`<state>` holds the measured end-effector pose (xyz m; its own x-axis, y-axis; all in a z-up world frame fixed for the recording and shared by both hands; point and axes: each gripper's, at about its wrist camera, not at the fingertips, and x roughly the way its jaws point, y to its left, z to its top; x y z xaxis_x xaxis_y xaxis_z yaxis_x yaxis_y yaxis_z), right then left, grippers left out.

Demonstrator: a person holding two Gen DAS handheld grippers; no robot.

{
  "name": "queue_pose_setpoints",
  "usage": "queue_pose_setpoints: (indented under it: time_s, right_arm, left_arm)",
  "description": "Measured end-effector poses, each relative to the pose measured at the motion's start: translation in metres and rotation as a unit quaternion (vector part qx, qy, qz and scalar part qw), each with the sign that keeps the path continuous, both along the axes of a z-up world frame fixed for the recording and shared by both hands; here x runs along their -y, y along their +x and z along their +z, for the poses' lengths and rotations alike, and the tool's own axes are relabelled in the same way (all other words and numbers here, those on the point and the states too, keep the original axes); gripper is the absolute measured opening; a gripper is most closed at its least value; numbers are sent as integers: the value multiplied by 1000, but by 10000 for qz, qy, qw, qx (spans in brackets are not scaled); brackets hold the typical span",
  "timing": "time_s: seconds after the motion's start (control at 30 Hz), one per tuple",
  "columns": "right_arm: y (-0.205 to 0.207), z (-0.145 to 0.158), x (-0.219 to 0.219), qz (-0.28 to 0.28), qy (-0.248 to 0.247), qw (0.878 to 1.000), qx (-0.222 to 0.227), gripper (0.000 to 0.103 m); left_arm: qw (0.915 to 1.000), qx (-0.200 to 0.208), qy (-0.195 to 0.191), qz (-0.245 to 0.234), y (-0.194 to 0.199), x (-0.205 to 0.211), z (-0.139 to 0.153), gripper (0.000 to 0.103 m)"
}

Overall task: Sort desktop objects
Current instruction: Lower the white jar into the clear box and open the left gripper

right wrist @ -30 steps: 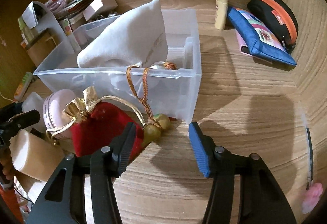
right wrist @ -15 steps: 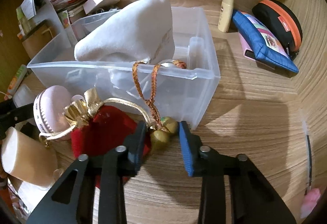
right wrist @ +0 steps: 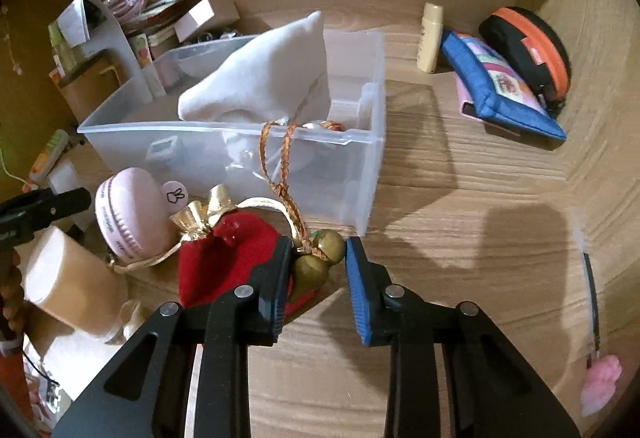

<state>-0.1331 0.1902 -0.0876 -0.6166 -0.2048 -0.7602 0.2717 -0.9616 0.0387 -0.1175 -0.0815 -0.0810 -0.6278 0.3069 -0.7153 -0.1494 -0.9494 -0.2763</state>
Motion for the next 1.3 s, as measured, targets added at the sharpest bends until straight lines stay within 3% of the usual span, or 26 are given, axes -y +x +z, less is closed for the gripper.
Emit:
queue_pose_setpoints:
  time_s: [0.33, 0.57, 1.3]
  right_arm:
    - [22, 13, -10, 121, -242, 9996, -17, 25]
    - [32, 34, -10, 217, -379, 9987, -279, 25]
    - [10, 60, -1, 414, -403, 9961, -671, 25]
  left_arm:
    - [9997, -137, 125, 177, 9, 8, 9, 65]
    - [9991, -301, 175, 234, 12, 8, 20, 65]
    - [9979, -599, 202, 155, -10, -10, 55, 65]
